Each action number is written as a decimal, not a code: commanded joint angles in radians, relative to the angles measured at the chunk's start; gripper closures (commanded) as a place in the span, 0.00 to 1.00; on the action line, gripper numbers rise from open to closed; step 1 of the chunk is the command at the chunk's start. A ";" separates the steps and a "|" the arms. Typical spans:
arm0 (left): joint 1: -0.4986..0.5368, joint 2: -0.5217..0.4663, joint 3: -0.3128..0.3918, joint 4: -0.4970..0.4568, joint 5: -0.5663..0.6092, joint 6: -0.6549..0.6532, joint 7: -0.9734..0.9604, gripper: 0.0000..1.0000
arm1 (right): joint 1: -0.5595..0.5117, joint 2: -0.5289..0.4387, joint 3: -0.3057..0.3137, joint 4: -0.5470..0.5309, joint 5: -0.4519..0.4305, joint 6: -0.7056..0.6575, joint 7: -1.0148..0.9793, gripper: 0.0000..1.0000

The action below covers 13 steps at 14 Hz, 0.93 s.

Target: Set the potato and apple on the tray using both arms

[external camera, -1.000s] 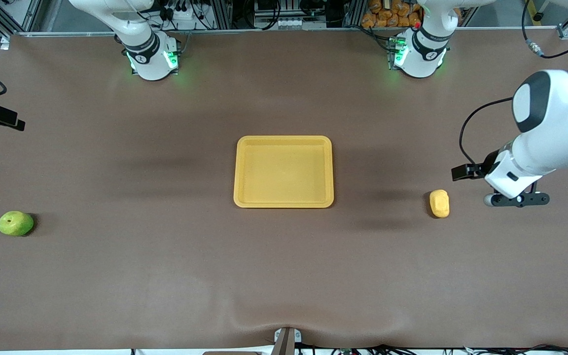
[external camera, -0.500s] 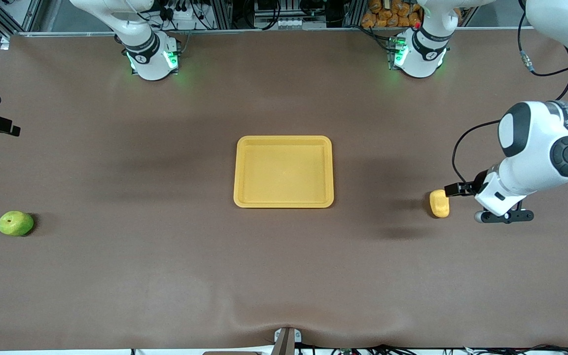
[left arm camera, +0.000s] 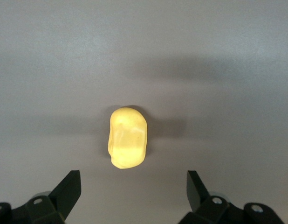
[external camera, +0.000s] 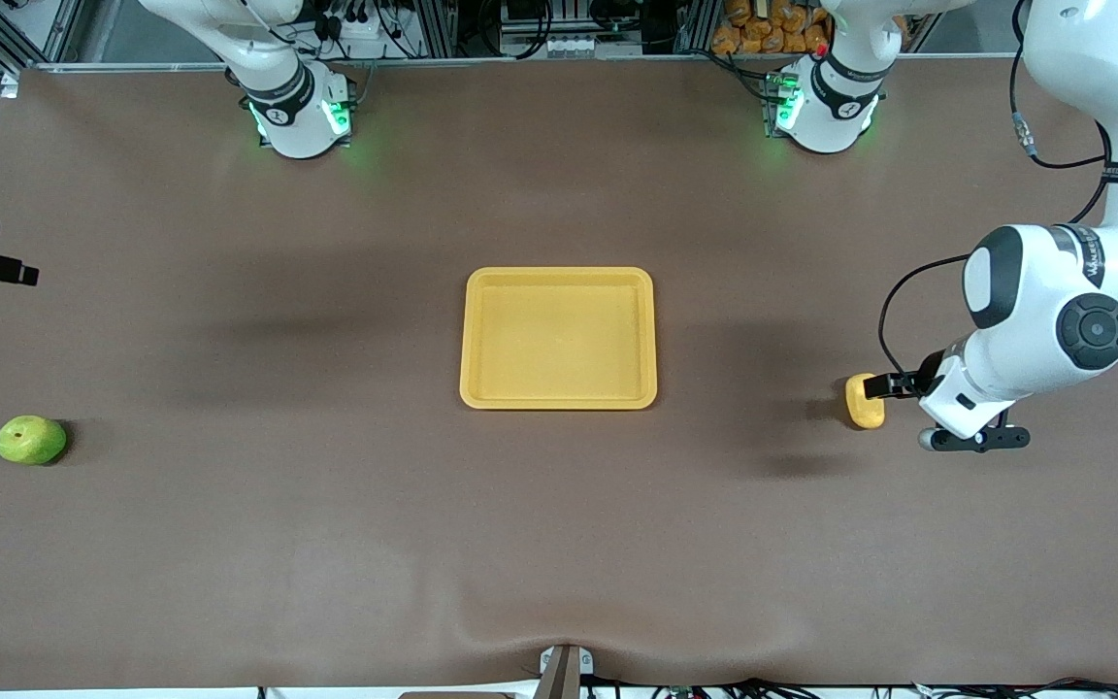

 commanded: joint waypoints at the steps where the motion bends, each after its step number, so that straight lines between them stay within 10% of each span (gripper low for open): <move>1: 0.005 0.026 -0.001 0.012 0.013 0.022 0.012 0.00 | -0.023 0.036 0.010 0.025 -0.014 0.018 -0.022 0.00; 13: 0.038 0.120 0.005 -0.028 0.013 0.130 -0.008 0.00 | -0.076 0.162 0.010 0.023 -0.062 0.143 -0.081 0.00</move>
